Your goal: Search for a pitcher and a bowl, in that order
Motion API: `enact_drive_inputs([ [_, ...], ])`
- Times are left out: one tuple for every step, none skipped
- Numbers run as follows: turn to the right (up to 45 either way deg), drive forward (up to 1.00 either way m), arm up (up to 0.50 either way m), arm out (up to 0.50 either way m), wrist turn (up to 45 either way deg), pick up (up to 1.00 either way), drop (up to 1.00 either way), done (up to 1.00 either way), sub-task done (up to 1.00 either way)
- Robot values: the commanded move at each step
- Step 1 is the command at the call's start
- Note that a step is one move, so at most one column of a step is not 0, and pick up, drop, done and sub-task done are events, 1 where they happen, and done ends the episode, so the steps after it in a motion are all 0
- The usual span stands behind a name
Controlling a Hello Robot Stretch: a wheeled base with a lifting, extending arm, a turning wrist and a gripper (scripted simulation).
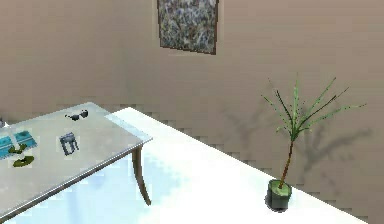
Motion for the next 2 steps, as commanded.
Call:
enact_drive_inputs([
  [3.0, 0.0, 0.0, 0.0, 0.0, 0.0, 0.0, 0.0, 0.0],
  [0.0, 0.7, 0.0, 0.0, 0.0, 0.0, 0.0, 0.0, 0.0],
])
